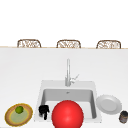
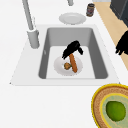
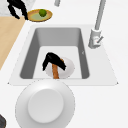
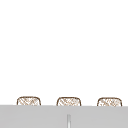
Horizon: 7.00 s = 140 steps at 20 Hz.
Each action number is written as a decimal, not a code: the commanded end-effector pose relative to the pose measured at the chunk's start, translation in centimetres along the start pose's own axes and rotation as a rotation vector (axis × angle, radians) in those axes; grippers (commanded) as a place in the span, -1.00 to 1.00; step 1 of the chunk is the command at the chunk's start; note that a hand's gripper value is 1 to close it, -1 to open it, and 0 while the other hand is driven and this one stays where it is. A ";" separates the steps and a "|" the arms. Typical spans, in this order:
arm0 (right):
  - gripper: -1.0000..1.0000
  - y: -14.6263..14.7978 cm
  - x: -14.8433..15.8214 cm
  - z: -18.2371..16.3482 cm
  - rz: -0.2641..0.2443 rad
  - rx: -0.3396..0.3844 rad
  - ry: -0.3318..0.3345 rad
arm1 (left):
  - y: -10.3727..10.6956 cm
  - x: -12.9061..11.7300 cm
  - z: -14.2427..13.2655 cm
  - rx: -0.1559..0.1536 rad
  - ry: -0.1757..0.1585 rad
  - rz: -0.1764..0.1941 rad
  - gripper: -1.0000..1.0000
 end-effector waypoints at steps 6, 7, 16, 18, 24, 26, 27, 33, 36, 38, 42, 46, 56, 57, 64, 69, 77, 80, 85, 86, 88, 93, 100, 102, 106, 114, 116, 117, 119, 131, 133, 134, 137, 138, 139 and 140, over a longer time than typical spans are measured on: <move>-1.00 1.0 -0.4 -7.0 -0.054 0.041 0.037 | 0.0 0.0 0.0 0.000 0.000 0.000 0.00; -1.00 0.9 -0.2 -7.6 -0.054 0.038 0.039 | 0.0 0.0 0.0 0.000 0.000 0.000 0.00; -1.00 -0.3 0.5 -7.7 -0.052 0.105 0.042 | 0.0 0.0 0.0 0.000 0.000 0.000 0.00; -1.00 -0.3 1.0 -7.7 -0.037 0.124 0.041 | 0.0 0.0 0.0 0.000 0.000 0.000 0.00; 1.00 -1.2 1.5 -8.3 0.020 0.007 0.076 | 0.0 0.0 0.0 0.000 0.000 0.000 0.00; 1.00 -1.2 1.3 -8.6 0.030 -0.040 0.076 | 0.0 0.0 0.0 0.000 0.000 0.000 0.00; 1.00 -1.2 1.3 -8.8 0.034 -0.062 0.077 | 0.0 0.0 0.0 0.000 0.000 0.000 0.00; 1.00 -1.9 1.4 -8.9 0.058 -0.132 0.076 | 0.0 0.0 0.0 0.000 0.000 0.000 0.00; 1.00 -2.9 0.9 -7.9 0.052 -0.177 0.086 | 0.0 0.0 0.0 0.000 0.000 0.000 0.00; 1.00 -4.2 0.7 -6.8 0.048 -0.181 0.084 | 0.0 0.0 0.0 0.000 0.000 0.000 0.00; 1.00 -5.9 0.3 -4.3 0.018 -0.188 0.076 | 0.0 0.0 0.0 0.000 0.000 0.000 0.00; 1.00 -7.5 -0.1 -2.4 -0.017 -0.196 0.074 | 0.0 0.0 0.0 0.000 0.000 0.000 0.00; 1.00 -11.8 -2.5 5.3 0.046 -0.230 0.087 | 0.0 0.0 0.0 0.000 0.000 0.000 0.00; 1.00 -12.1 -2.8 5.8 0.044 -0.229 0.083 | 0.0 0.0 0.0 0.000 0.000 0.000 0.00; 1.00 -14.6 -5.5 9.0 0.051 -0.230 0.091 | 0.0 0.0 0.0 0.000 0.000 0.000 0.00; 1.00 -16.1 -8.2 11.1 0.050 -0.232 0.092 | 0.0 0.0 0.0 0.000 0.000 0.000 0.00; 1.00 -17.6 -13.5 14.6 0.045 -0.249 0.082 | 0.0 0.0 0.0 0.000 0.000 0.000 0.00; 1.00 -17.6 -15.3 15.6 0.036 -0.262 0.074 | 0.0 0.0 0.0 0.000 0.000 0.000 0.00; 1.00 -17.1 -18.7 17.3 0.017 -0.261 0.056 | 0.0 0.0 0.0 0.000 0.000 0.000 0.00; 1.00 -16.9 -19.3 17.6 0.017 -0.258 0.055 | 0.0 0.0 0.0 0.000 0.000 0.000 0.00; 1.00 -16.6 -20.7 18.2 0.015 -0.261 0.056 | 0.0 0.0 0.0 0.000 0.000 0.000 0.00; 1.00 -15.6 -23.9 19.4 0.008 -0.253 0.047 | 0.0 0.0 0.0 0.000 0.000 0.000 0.00; 1.00 -14.4 -28.4 19.3 -0.001 -0.252 0.035 | 0.0 0.0 0.0 0.000 0.000 0.000 0.00; 1.00 -13.9 -29.7 19.1 -0.004 -0.249 0.034 | 0.0 0.0 0.0 0.000 0.000 0.000 0.00; 1.00 -12.8 -32.2 18.5 -0.018 -0.242 0.030 | 0.0 0.0 0.0 0.000 0.000 0.000 0.00; 1.00 -8.9 -37.3 15.9 -0.012 -0.225 0.021 | 0.0 0.0 0.0 0.000 0.000 0.000 0.00; 1.00 -7.8 -37.1 14.1 0.009 -0.248 0.044 | 0.0 0.0 0.0 0.000 0.000 0.000 0.00; 1.00 -7.5 -37.0 13.3 0.019 -0.245 0.062 | 0.0 0.0 0.0 0.000 0.000 0.000 0.00; 1.00 -7.3 -36.5 10.9 0.056 -0.234 0.118 | 0.0 0.0 0.0 0.000 0.000 0.000 0.00; -1.00 -11.8 -38.5 12.5 0.115 -0.028 0.081 | 0.0 0.0 0.0 0.000 0.000 0.000 0.00; -1.00 -13.0 -38.7 13.1 0.120 -0.025 0.077 | 0.0 0.0 0.0 0.000 0.000 0.000 0.00; -1.00 -13.5 -38.8 13.5 0.118 -0.019 0.073 | 0.0 0.0 0.0 0.000 0.000 0.000 0.00; -1.00 -15.1 -39.0 14.8 0.121 -0.022 0.080 | 0.0 0.0 0.0 0.000 0.000 0.000 0.00; -1.00 -15.5 -39.0 15.1 0.120 -0.023 0.084 | 0.0 0.0 0.0 0.000 0.000 0.000 0.00; -1.00 -15.9 -39.1 15.7 0.115 -0.032 0.087 | 0.0 0.0 0.0 0.000 0.000 0.000 0.00; -1.00 -15.8 -39.1 16.2 0.116 -0.042 0.079 | 0.0 0.0 0.0 0.000 0.000 0.000 0.00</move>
